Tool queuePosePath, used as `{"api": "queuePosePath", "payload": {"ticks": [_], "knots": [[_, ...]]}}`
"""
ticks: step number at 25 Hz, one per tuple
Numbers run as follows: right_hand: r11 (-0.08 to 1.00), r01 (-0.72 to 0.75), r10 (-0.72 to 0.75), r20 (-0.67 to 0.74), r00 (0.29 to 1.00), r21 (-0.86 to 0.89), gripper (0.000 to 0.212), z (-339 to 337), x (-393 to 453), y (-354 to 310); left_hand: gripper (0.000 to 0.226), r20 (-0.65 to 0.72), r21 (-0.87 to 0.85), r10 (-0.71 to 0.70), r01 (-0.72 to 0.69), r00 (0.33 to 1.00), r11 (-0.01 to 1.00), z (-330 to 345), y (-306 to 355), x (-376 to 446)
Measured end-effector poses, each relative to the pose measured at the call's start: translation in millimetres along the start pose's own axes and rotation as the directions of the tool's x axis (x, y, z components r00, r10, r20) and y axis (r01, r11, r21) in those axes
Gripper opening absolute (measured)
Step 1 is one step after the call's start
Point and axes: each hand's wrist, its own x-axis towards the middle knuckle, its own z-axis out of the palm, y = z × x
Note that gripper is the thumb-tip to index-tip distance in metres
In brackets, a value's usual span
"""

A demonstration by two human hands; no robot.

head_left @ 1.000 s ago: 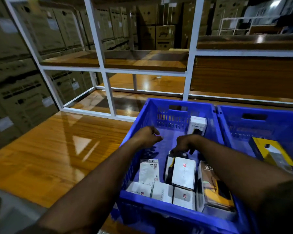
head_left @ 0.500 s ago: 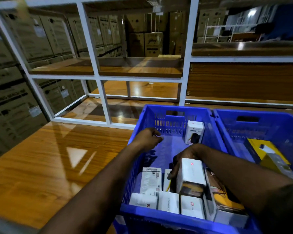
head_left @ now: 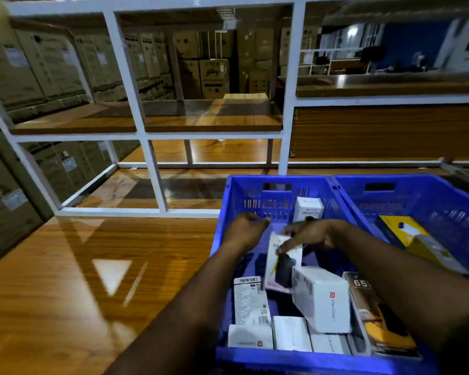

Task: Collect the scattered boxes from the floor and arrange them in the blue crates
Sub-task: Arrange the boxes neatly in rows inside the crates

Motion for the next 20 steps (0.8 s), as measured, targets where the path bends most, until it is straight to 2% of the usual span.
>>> {"api": "queuePosePath", "payload": {"ticks": [1,3,4,7,9,11,15,18,20], "knots": [[0.989,0.067,-0.060,-0.056,0.997,0.134,0.043,-5.9,-2.5,-1.0,0.031,0.030,-0.102,-0.034,0.037,0.999,0.994,1.4,0.8,2.0],[0.904,0.217,-0.155,-0.192,0.969,0.369,0.038,-12.3,-15.0,-6.4,0.057,0.233,-0.354,-0.075,0.156,0.970,0.922,3.9,3.3,6.8],[0.844,0.280,-0.178,-0.253,0.951,0.457,0.035,-13.7,-20.1,-9.7,0.063,0.338,-0.418,-0.092,0.237,0.937,0.877,3.5,4.0,9.3],[0.719,0.372,-0.173,-0.367,0.914,0.587,0.025,-13.6,-30.6,-16.5,0.051,0.475,-0.512,-0.055,0.326,0.878,0.795,4.8,11.5,13.8],[0.652,0.400,-0.145,-0.412,0.900,0.644,0.027,-11.7,-34.5,-20.0,0.044,0.467,-0.569,-0.030,0.326,0.884,0.755,9.0,21.7,14.5],[0.596,0.409,-0.106,-0.437,0.893,0.691,0.041,-10.8,-34.9,-23.7,0.045,0.461,-0.639,-0.023,0.350,0.887,0.685,9.8,33.7,15.1],[0.595,0.450,-0.094,-0.498,0.862,0.666,0.051,-12.0,-32.8,-30.5,0.045,0.434,-0.757,0.015,0.355,0.901,0.548,9.5,46.6,18.5],[0.580,0.499,-0.105,-0.548,0.830,0.644,0.059,-10.5,-30.1,-27.9,0.036,0.441,-0.768,0.037,0.356,0.897,0.532,13.0,45.0,17.0],[0.574,0.523,-0.109,-0.574,0.812,0.630,0.064,-7.9,-30.1,-21.8,0.033,0.417,-0.740,0.023,0.325,0.909,0.589,14.4,43.0,17.6]]}}
